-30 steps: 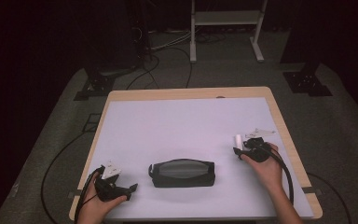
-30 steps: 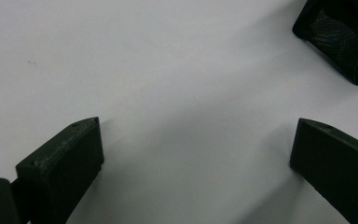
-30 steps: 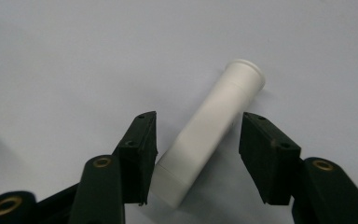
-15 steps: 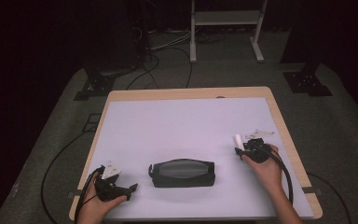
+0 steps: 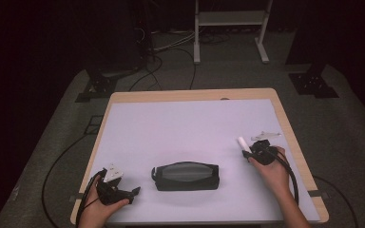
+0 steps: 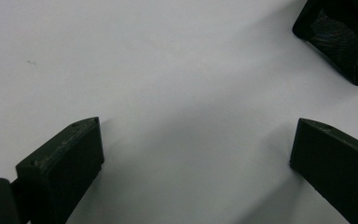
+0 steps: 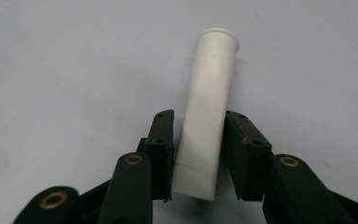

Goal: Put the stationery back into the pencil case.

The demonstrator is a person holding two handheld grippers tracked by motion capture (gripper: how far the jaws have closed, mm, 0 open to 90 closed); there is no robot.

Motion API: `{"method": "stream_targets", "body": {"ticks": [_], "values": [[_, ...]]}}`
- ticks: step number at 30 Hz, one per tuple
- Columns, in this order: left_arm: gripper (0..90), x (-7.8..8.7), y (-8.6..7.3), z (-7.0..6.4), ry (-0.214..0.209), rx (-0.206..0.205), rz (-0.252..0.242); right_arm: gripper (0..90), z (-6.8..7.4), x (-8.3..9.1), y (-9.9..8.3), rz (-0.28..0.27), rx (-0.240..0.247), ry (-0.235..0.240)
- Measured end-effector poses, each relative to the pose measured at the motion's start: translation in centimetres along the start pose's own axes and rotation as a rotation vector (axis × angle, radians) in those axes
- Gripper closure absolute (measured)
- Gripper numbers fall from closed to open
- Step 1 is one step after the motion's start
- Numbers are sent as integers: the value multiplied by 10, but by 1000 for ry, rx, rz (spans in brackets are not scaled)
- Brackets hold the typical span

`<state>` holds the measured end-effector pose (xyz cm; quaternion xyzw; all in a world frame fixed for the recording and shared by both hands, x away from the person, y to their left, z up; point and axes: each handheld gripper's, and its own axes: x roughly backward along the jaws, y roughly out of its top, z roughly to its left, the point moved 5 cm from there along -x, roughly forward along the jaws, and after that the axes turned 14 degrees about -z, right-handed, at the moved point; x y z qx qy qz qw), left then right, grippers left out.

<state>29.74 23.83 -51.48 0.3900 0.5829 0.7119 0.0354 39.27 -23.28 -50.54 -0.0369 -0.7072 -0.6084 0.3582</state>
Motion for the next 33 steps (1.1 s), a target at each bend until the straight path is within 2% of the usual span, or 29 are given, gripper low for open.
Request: {"method": "stream_targets", "body": {"ticks": [11,14,19,25,33], "values": [[18,0,0,0,0,0,0,704,1,1,1,25,-6,-7],[17,0,0,0,0,0,-1,705,0,1,1,24,-25,-2],[18,0,0,0,0,0,0,706,-2,3,1,3,-40,12],[18,0,0,0,0,1,0,706,-3,12,7,-50,-68,43],[17,0,0,0,-1,1,0,706,2,19,12,-89,-60,94]]}}
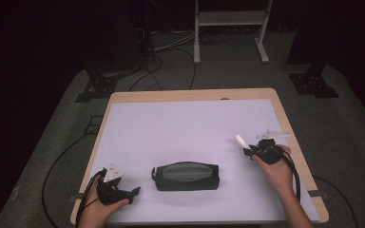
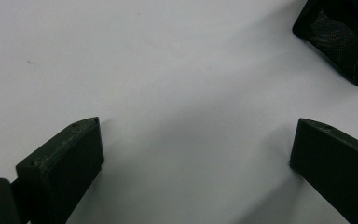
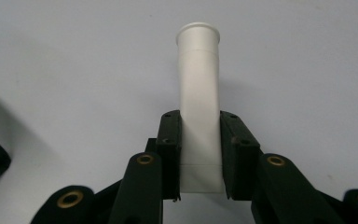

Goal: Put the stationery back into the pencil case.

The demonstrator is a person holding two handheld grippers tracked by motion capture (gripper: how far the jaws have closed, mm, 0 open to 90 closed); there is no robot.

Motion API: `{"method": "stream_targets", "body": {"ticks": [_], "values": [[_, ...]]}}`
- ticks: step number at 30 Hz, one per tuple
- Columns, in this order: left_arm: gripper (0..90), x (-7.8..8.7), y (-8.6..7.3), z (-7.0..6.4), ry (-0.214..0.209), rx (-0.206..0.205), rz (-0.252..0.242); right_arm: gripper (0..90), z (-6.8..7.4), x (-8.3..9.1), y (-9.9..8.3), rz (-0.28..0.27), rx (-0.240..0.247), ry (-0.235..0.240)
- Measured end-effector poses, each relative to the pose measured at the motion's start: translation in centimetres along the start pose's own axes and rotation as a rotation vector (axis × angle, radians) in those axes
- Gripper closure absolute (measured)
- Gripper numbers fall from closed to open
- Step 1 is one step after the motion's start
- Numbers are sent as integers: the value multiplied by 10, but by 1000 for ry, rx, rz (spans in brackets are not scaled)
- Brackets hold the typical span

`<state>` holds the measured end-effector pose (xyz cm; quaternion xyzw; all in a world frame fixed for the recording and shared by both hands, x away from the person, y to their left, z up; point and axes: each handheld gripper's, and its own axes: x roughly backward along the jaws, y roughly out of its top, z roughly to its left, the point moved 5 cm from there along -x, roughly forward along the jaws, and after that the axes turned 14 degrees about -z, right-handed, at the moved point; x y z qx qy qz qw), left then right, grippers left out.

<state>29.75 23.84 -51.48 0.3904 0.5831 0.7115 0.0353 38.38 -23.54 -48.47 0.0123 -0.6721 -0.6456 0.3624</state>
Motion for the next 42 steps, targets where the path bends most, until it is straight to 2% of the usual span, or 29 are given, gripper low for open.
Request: {"method": "stream_targets", "body": {"ticks": [13,27,42], "values": [[17,0,0,0,0,-1,0,705,16,15,13,-56,15,77],[17,0,0,0,0,0,0,705,40,25,27,-91,31,188],[17,0,0,0,0,0,0,706,74,31,45,-111,108,300]]}}
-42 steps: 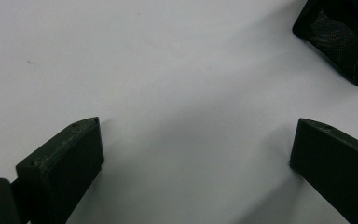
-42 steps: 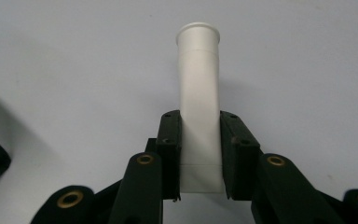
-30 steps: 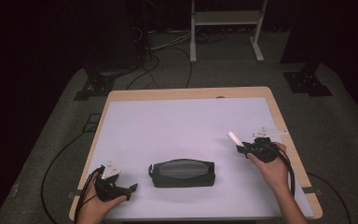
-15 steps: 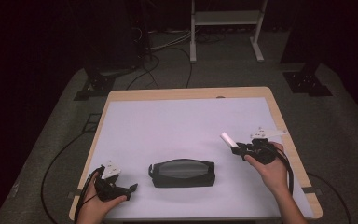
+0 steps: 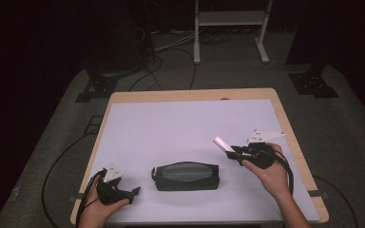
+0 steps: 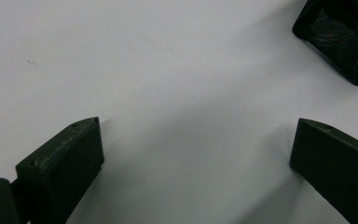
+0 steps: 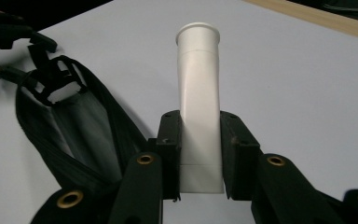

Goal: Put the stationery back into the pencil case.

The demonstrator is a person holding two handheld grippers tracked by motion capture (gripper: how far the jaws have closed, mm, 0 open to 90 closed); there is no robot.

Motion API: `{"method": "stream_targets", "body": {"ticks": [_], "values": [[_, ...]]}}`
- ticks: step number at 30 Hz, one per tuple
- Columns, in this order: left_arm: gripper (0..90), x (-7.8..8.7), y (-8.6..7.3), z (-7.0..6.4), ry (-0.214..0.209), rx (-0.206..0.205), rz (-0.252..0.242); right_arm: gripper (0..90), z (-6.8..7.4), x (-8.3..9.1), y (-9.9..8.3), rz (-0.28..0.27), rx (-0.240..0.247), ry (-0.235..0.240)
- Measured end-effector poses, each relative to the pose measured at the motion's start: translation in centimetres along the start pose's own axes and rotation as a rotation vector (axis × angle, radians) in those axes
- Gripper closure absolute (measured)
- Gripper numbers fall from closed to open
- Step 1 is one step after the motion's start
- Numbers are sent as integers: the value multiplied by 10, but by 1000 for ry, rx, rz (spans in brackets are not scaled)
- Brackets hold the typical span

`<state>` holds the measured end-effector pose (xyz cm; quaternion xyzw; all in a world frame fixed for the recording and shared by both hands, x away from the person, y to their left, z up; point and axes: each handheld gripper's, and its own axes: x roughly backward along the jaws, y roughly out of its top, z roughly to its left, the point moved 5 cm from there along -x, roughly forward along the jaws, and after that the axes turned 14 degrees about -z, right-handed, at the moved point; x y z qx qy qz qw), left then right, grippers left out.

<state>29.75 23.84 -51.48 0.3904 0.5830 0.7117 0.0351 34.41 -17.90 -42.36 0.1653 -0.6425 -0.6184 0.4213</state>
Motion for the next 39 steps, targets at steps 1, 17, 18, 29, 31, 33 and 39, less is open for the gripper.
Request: {"method": "stream_targets", "body": {"ticks": [1,17,18,29,31,33,39], "values": [[17,0,0,0,0,0,0,705,2,-1,2,-1,6,9],[17,0,0,0,1,3,-2,705,36,-14,12,-6,116,181],[17,0,0,0,0,0,0,705,38,-16,12,-3,126,195],[18,0,0,0,0,0,0,705,56,-34,8,46,178,297],[17,0,0,0,0,3,-2,705,59,-37,7,53,182,311],[17,0,0,0,0,2,-2,705,61,-41,7,60,189,328],[18,0,0,0,0,2,-2,705,69,-51,4,96,209,364]]}}
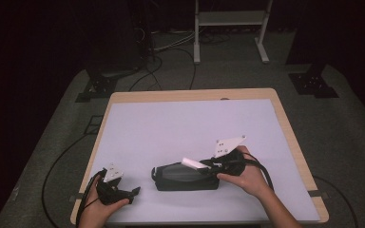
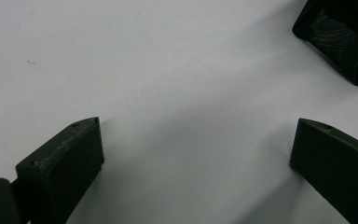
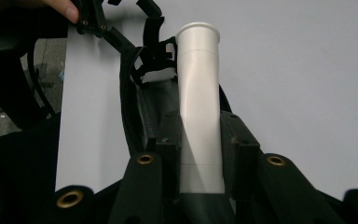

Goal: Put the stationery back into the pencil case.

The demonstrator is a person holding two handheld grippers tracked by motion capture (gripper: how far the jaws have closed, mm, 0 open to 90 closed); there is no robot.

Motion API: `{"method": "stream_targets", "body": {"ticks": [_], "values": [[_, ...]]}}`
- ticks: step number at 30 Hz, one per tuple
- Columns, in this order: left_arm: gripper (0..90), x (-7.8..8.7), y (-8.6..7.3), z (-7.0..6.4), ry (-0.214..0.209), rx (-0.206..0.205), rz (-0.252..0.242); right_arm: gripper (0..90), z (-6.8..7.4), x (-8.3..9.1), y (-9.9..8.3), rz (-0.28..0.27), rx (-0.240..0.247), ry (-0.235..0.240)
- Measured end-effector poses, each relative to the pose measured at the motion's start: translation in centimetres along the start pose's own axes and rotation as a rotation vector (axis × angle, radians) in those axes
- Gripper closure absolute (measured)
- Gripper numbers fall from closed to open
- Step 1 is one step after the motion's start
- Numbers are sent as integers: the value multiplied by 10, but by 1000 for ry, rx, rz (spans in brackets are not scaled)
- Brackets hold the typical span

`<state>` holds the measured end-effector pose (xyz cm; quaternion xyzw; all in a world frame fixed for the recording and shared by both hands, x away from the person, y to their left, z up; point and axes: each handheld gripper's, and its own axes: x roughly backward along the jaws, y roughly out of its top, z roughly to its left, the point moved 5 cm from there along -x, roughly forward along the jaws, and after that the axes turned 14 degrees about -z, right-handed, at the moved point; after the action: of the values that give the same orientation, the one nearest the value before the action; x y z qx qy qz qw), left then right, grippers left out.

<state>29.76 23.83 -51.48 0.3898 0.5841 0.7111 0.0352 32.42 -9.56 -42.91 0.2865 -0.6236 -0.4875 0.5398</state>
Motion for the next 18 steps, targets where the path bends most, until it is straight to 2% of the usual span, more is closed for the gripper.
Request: {"method": "stream_targets", "body": {"ticks": [11,15,18], "values": [[17,0,0,0,0,-2,1,705,3,-19,-4,43,31,41],[18,0,0,0,0,-2,1,706,4,-25,-6,53,24,44],[17,0,0,0,0,-2,1,752,5,-27,-6,44,27,56]]}}
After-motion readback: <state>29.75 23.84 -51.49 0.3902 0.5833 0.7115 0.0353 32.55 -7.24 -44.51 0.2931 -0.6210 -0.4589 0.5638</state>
